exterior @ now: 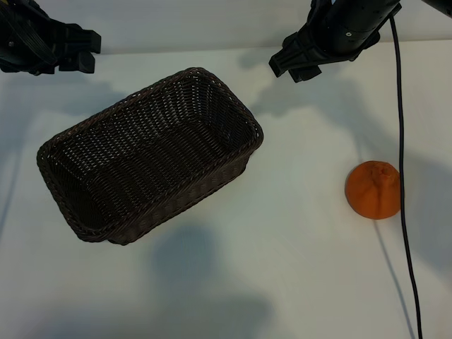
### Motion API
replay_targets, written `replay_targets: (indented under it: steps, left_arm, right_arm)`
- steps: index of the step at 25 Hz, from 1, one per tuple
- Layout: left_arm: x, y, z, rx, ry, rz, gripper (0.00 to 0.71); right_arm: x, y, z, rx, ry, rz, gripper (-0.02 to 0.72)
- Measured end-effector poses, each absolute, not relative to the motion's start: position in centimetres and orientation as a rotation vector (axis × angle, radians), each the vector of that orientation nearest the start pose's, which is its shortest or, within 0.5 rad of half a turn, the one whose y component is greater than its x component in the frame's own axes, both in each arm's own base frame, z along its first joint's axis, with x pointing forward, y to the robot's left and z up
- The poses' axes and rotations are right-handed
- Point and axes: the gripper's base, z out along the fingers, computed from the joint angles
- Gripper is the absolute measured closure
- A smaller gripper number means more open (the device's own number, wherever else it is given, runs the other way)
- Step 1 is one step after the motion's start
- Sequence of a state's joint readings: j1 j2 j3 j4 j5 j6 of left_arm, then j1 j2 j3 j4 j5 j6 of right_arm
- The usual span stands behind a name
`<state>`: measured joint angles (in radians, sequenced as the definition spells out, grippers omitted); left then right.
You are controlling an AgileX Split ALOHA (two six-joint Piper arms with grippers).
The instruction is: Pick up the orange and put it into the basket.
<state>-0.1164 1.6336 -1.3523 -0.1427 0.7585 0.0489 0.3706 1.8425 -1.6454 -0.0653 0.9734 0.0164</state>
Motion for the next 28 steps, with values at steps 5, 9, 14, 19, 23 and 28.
replay_targets:
  steps: [5,9,14,19,23,28]
  left_arm:
    - [35.59,-5.06,30.21,0.117,2.520,-0.193,0.122]
    - [35.59,-5.06,30.21,0.117,2.520,-0.193,0.122]
    - [35.59,-5.05,30.21,0.115,2.520,-0.193,0.122]
    - [35.59,-5.05,30.21,0.115,2.520,-0.193,0.122]
    - [35.60,-5.05,30.21,0.115,2.518,-0.193,0.122]
    - [35.69,-4.91,30.25,0.132,2.508,-0.164,0.122]
  right_arm:
    - [38.13,14.29,29.87,-0.499,2.604,0.044,0.108]
    - [38.13,14.29,29.87,-0.499,2.604,0.044,0.108]
    - [38.13,14.29,29.87,-0.499,2.604,0.044,0.108]
    - [38.13,14.29,29.87,-0.499,2.605,0.044,0.108]
    - [38.11,14.28,29.86,-0.499,2.607,0.043,0.108]
    - [38.11,14.28,29.86,-0.499,2.607,0.043,0.108]
